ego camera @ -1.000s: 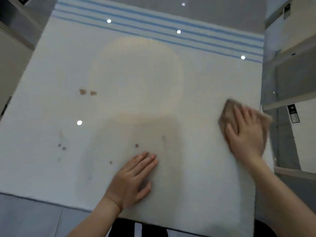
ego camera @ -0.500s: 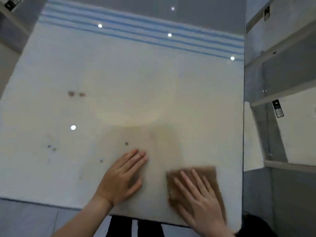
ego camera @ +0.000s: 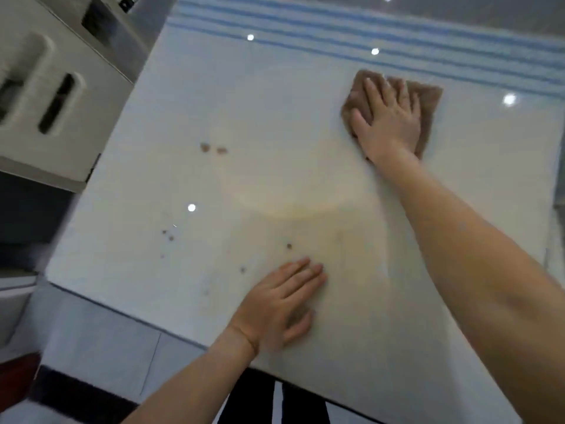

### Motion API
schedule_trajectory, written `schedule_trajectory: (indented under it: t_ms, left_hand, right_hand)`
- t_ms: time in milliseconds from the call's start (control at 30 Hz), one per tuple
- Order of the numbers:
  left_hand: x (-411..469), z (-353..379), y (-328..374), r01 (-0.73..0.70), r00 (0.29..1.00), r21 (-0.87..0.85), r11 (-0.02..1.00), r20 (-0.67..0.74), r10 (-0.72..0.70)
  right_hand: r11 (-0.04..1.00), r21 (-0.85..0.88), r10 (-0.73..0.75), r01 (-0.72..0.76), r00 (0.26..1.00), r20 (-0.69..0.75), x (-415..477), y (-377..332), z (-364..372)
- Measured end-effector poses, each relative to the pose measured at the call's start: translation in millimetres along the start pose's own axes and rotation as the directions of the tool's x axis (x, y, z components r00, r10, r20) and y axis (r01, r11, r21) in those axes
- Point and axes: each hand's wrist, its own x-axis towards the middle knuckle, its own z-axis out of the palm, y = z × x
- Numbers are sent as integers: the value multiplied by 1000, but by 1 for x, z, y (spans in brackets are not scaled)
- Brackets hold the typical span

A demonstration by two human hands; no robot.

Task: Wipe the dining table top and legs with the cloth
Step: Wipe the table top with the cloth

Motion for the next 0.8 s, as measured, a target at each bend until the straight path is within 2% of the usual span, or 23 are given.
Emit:
schedule_trajectory:
  t_ms: [67,167,267,333,400,467,500,567,667,733,800]
  left_hand:
    - [0,1,-1,-11,1000,-16,1000,-11,11]
    - [0,1,-2,-24,999,-18,1000,-28,24]
    - [0,1,-2,1,999,-32,999,-34,-2]
    - [-1,2,-1,11,999,-48,999,-43,-13]
    - [-2,2,-3,8,999,-50,999,-50,-10]
    - [-1,4,-4,-4,998,-44,999,-59,1]
    - [-1,5,-5,-9,998,-49,999,-63,6]
    - [-1,7,-4,-18,997,-80,997,-72,13]
    - [-1,9,-6,-53,996,-68,996,-81,47]
    - [-1,10,-5,-50,994,-70,996,-97,43]
    - [-1,8,-4,-29,993,-96,995,-120,17]
  right_hand:
    - [989,-12,-150,150,989,-2,-33,-10,4]
    - [920,-16,-390,391,920,49,-137,0,5]
    - [874,1,-482,486,866,136,-198,46,-12]
    - [925,-24,-372,378,919,127,-186,76,-20]
    - [991,-59,-118,122,991,56,-141,82,-21]
    - [995,-53,84,-84,996,-12,-85,54,-14]
    - [993,-40,107,-108,994,-25,-59,28,-7]
    - [1000,-1,19,-19,1000,-3,-28,-40,9]
    - [968,19,-250,250,968,28,-50,-124,32]
    - [884,15,-467,467,883,50,-90,-125,33]
    - [824,18,-566,566,821,80,-111,-81,23]
